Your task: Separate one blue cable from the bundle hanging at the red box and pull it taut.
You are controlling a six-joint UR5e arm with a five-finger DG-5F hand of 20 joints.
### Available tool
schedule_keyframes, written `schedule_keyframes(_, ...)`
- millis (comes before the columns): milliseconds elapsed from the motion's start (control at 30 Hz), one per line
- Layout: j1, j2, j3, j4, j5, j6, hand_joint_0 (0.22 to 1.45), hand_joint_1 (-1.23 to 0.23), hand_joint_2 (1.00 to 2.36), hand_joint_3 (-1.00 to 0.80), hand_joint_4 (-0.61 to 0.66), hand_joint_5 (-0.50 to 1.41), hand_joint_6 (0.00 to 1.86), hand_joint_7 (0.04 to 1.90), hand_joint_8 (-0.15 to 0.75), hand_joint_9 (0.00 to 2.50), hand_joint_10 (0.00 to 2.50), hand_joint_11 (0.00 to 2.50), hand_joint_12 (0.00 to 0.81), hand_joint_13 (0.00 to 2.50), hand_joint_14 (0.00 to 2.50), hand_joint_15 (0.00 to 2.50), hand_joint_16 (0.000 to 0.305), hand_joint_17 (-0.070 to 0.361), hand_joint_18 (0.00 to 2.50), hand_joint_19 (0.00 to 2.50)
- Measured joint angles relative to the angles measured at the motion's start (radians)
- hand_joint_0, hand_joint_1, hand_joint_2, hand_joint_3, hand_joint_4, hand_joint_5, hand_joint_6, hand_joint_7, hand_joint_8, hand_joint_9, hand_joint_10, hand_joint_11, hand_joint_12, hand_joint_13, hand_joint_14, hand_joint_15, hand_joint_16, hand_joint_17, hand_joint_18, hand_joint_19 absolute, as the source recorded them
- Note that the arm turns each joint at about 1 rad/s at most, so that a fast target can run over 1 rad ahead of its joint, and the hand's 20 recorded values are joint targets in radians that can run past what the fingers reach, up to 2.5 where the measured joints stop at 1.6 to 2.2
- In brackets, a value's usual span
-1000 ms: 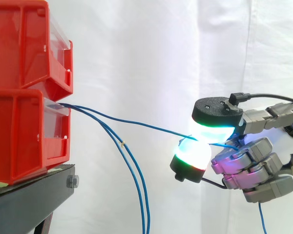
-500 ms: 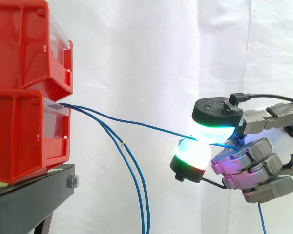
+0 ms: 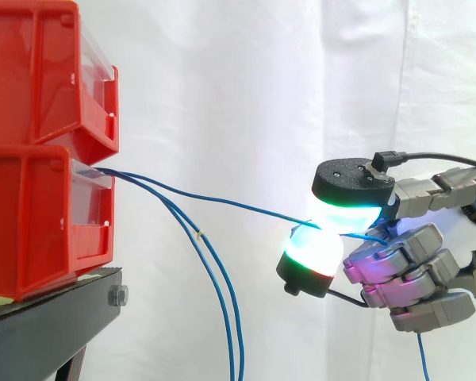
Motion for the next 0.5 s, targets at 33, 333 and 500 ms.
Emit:
schedule_keyframes(33,0.0,0.0,0.0,0.0,0.0,0.0,0.68,-0.77,1.0,-0.03,-0.18,-0.13,0.93,1.22,0.377,0.76,2.5,1.1,0.402,0.94,2.5,1.25,0.053,0.12,1.43,1.5)
schedule_keyframes(333,0.0,0.0,0.0,0.0,0.0,0.0,0.68,-0.77,1.0,-0.03,-0.18,-0.13,0.93,1.22,0.378,0.76,2.5,1.1,0.401,0.93,2.5,1.26,0.053,0.118,1.41,1.43)
schedule_keyframes(500,0.0,0.0,0.0,0.0,0.0,0.0,0.68,-0.77,1.0,-0.03,-0.18,-0.13,0.93,1.22,0.38,0.76,2.5,1.11,0.398,0.93,2.5,1.26,0.053,0.119,1.41,1.45)
